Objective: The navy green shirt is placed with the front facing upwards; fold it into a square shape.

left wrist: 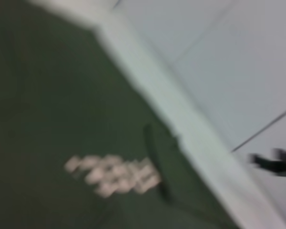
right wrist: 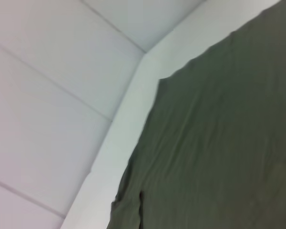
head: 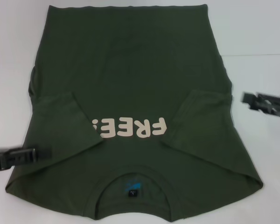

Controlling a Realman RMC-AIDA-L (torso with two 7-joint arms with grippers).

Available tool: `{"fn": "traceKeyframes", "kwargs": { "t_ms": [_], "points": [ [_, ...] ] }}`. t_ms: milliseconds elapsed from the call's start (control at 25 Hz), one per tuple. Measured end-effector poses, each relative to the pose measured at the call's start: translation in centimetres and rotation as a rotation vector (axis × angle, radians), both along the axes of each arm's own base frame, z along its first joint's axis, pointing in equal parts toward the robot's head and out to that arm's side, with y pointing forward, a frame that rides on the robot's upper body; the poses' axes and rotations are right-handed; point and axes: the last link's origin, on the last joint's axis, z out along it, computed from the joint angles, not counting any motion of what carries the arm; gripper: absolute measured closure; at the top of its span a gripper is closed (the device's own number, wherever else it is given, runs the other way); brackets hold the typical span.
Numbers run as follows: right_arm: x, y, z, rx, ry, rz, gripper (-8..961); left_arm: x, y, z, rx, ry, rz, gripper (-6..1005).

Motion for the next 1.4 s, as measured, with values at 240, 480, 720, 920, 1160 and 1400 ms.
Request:
{"fn": "traceKeyframes", "kwargs": {
  "t_ms": [240,480,720,920,1160,1400],
  "points": [
    [2.5,-4.4,0.4,-0.013,-0.034,0.062,198,-1.7,0.5,0.8,-0.160,0.100,0.276,108],
    [4.1,-6.1,0.1,-0.041,-0.087,0.043,196,-2.6,0.9,1.5,-0.195,0.159,0.419,108],
    [4.4,-6.2,0.3,-0.055,-0.108,0.034,196,-3.3,1.4,1.5,-0.187,0.216,0.480,108],
    [4.5,-6.0,0.4,-0.052,-0.112,0.035,195,-4.2,1.6,1.4,-0.185,0.284,0.519,109],
    [4.4,-5.9,0.4,-0.055,-0.114,0.038,196,-4.3,2.0,0.6,-0.192,0.300,0.521,109],
    [4.4,-5.9,0.4,-0.053,-0.113,0.037,196,-4.1,2.3,0.4,-0.189,0.300,0.517,109]
  ]
}}
